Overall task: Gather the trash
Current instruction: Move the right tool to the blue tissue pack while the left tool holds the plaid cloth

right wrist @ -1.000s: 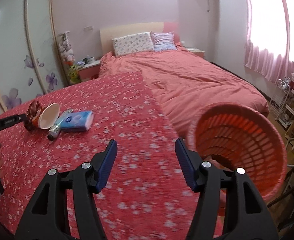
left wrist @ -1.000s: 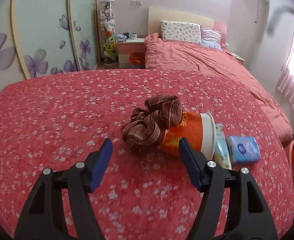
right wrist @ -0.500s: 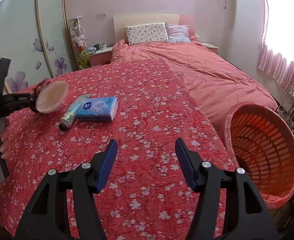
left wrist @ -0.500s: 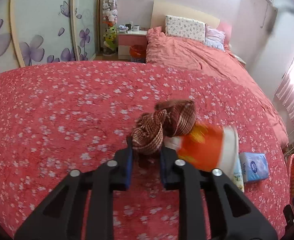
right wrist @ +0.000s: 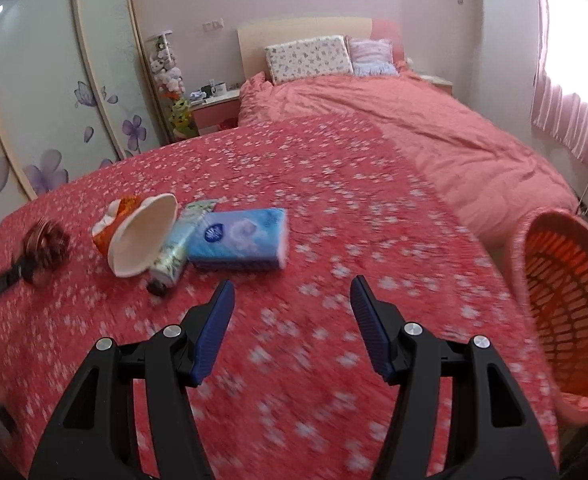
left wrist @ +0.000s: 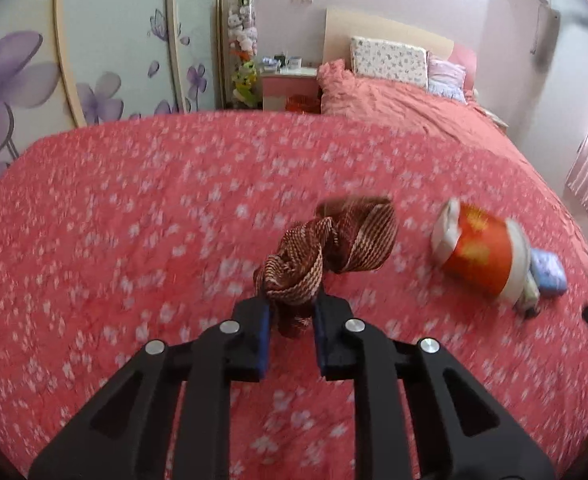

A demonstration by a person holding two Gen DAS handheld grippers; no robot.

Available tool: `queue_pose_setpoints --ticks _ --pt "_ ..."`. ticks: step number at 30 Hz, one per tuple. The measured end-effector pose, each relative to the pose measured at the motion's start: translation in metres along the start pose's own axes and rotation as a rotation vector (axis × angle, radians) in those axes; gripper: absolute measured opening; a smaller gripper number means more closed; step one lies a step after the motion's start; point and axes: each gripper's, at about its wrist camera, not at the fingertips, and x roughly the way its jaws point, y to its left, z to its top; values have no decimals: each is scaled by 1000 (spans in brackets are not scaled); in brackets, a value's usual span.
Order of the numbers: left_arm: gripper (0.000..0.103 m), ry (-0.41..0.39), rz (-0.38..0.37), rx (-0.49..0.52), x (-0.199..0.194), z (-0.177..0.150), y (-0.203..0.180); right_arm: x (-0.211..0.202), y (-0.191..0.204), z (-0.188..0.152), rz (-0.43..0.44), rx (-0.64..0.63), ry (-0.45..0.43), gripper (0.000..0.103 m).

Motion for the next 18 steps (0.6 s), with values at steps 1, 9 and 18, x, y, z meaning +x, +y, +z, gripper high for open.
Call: queue_pose_setpoints --ticks 1,9,18 --pt "19 11 -6 -10 3 -3 2 7 6 3 3 11 10 66" --pt "21 53 -62 -64 15 -11 16 33 39 16 -40 9 27 79" --pt "22 55 -63 -52 18 -12 16 53 51 15 -127 -46 123 80"
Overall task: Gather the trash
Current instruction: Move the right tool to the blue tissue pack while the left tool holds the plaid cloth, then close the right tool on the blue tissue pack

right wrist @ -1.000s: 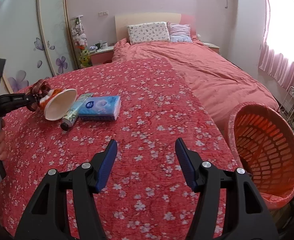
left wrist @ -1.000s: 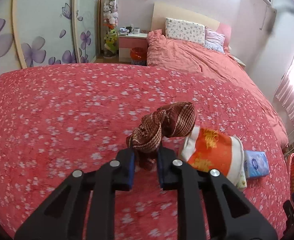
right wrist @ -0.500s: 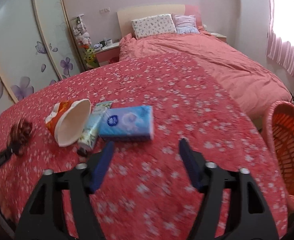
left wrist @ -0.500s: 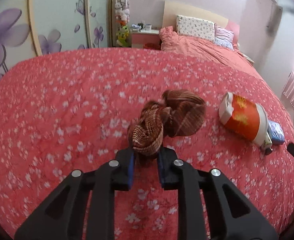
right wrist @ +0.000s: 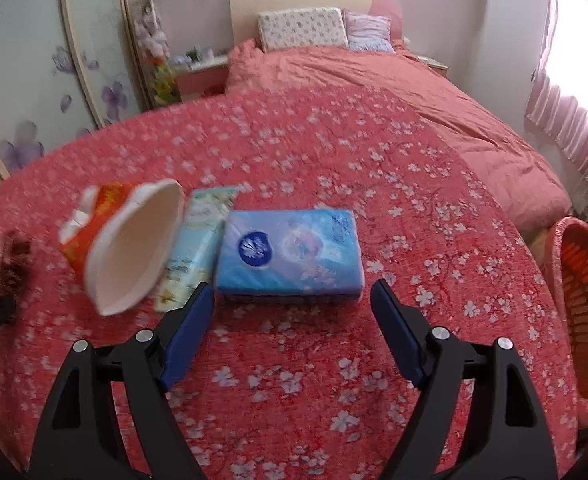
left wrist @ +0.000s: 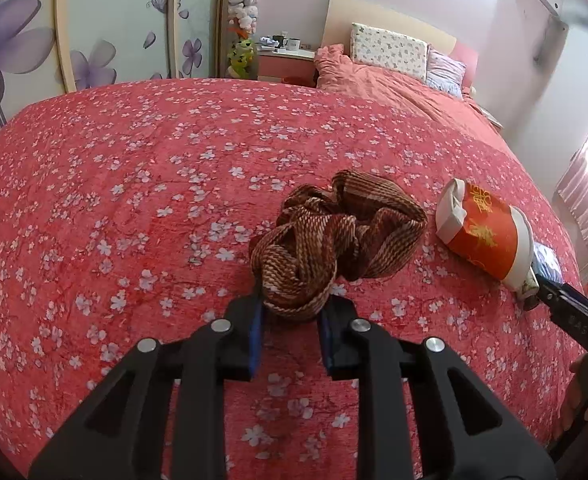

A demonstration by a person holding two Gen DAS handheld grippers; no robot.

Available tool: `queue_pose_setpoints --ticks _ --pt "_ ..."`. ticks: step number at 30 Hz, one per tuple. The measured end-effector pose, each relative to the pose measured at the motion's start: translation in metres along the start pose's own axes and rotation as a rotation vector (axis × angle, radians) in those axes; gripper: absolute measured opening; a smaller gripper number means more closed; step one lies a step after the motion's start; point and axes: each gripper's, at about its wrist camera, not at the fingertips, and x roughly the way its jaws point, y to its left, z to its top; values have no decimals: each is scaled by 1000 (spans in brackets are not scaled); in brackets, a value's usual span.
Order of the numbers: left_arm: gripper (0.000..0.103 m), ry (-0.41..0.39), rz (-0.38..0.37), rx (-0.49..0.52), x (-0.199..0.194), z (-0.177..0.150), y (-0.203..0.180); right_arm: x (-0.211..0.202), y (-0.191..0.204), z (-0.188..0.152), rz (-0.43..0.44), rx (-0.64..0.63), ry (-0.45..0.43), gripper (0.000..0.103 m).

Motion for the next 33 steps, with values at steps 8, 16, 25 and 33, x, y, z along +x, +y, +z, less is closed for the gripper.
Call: queue_pose_setpoints --ticks 8,16,25,33 --pt "23 0 -2 -2 0 0 -2 -2 -39 0 -94 120 -10 79" --pt "23 0 -2 1 0 0 -2 -16 -86 -7 -190 220 -36 74" --pt "24 0 -5 -1 0 -1 -1 -2 -62 17 -43 240 -49 77" --pt "24 0 -9 -3 1 -1 0 24 -47 31 -118 304 10 78"
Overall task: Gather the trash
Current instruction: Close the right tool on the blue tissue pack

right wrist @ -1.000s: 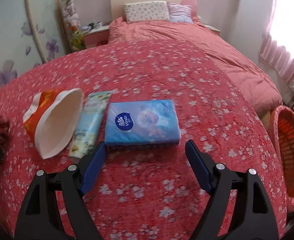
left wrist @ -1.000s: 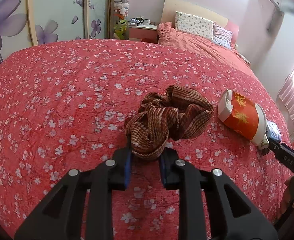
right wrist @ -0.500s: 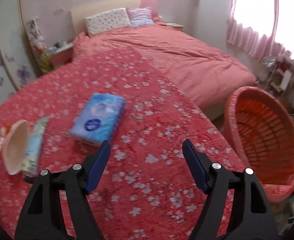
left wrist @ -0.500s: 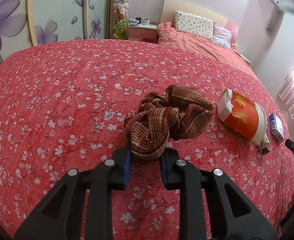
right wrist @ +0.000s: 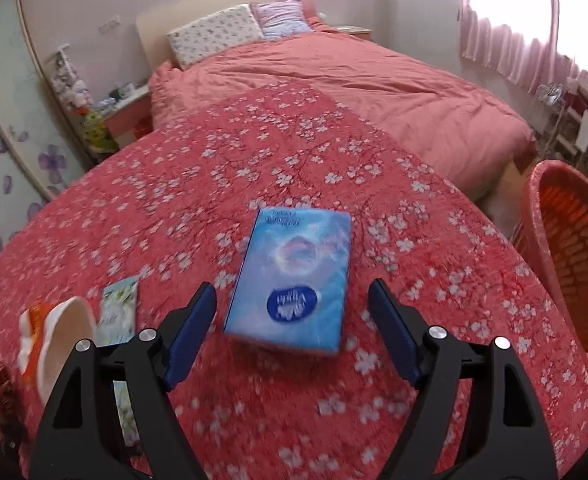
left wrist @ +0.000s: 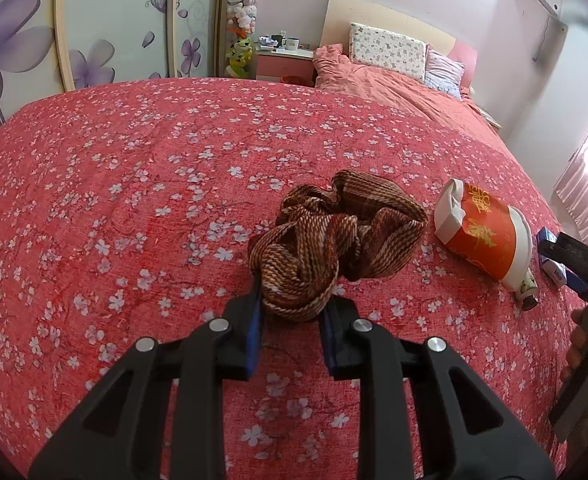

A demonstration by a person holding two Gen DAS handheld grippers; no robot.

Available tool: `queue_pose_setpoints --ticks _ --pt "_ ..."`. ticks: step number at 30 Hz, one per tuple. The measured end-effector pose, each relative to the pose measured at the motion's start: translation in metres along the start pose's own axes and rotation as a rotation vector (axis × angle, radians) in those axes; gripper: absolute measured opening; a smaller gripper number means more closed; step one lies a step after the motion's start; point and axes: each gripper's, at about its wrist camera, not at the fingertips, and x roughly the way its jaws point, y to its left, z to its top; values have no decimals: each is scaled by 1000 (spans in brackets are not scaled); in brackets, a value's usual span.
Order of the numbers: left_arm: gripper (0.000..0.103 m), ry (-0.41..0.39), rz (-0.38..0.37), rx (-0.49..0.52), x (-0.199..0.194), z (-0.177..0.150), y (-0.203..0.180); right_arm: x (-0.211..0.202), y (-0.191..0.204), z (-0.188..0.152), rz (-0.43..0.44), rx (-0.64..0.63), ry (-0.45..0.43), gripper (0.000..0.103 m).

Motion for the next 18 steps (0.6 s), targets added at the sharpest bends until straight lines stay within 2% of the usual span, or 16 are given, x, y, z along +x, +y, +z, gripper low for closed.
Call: queue_pose_setpoints --ticks 2,3,5,6,12,18 --pt "24 0 -3 -2 0 0 1 3 5 1 -31 -52 -1 75" --pt "24 0 -5 -3 1 0 3 3 5 0 -37 -73 0 66" --pt "24 0 -5 -2 0 0 3 -2 -5 -1 -7 -97 -5 55" --pt "24 0 -6 -1 0 0 3 -3 -10 -2 4 -103 -6 54" --pt "26 0 -8 2 0 0 4 -10 -37 -7 72 -91 -16 55" --pt "34 -4 -7 15 1 2 0 -6 -29 -3 53 -125 -11 54"
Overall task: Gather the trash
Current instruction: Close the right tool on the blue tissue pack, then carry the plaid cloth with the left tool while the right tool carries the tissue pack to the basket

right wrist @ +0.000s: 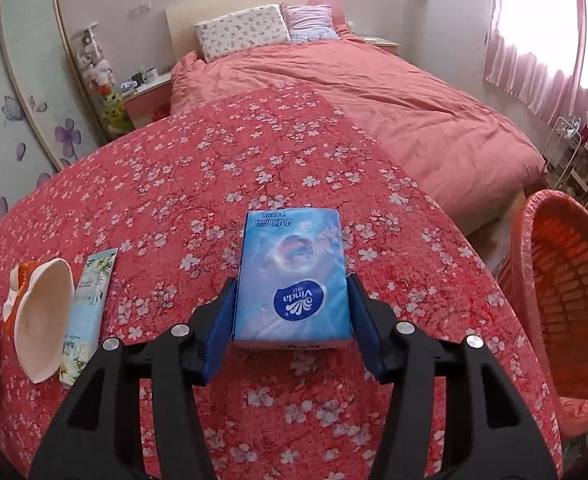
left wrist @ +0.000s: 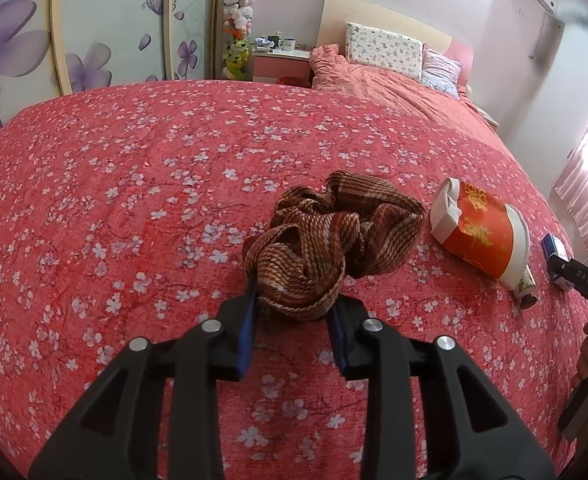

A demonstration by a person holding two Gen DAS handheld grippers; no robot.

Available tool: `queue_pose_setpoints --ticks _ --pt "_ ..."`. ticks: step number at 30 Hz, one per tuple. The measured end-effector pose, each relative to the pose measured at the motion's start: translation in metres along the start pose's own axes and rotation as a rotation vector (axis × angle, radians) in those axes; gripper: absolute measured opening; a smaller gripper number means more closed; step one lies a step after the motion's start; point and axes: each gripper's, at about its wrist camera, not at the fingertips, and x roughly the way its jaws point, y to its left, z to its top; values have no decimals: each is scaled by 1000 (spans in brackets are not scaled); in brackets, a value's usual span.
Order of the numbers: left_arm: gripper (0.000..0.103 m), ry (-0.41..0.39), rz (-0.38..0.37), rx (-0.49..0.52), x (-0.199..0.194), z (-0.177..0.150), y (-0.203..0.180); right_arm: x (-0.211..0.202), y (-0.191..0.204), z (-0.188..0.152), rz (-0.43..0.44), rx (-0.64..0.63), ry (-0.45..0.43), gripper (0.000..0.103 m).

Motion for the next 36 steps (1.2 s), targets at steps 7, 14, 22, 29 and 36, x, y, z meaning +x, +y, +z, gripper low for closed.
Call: queue_pose_setpoints --ticks 7,14,22,29,36 --pt "47 -22 2 2 -5 7 -9 -1 -4 0 4 -16 0 52" --pt "23 -35 6 1 -3 21 -19 -8 -13 -7 29 -32 -2 51" --pt "13 -81 -27 23 -13 20 -34 -32 -34 -18 73 -37 -32 50" --pt "13 -131 -67 65 -48 20 -62 -66 -51 -24 118 -45 -96 50" --pt "13 -147 -130 103 -80 14 -104 -105 -77 -26 162 -6 -173 51"
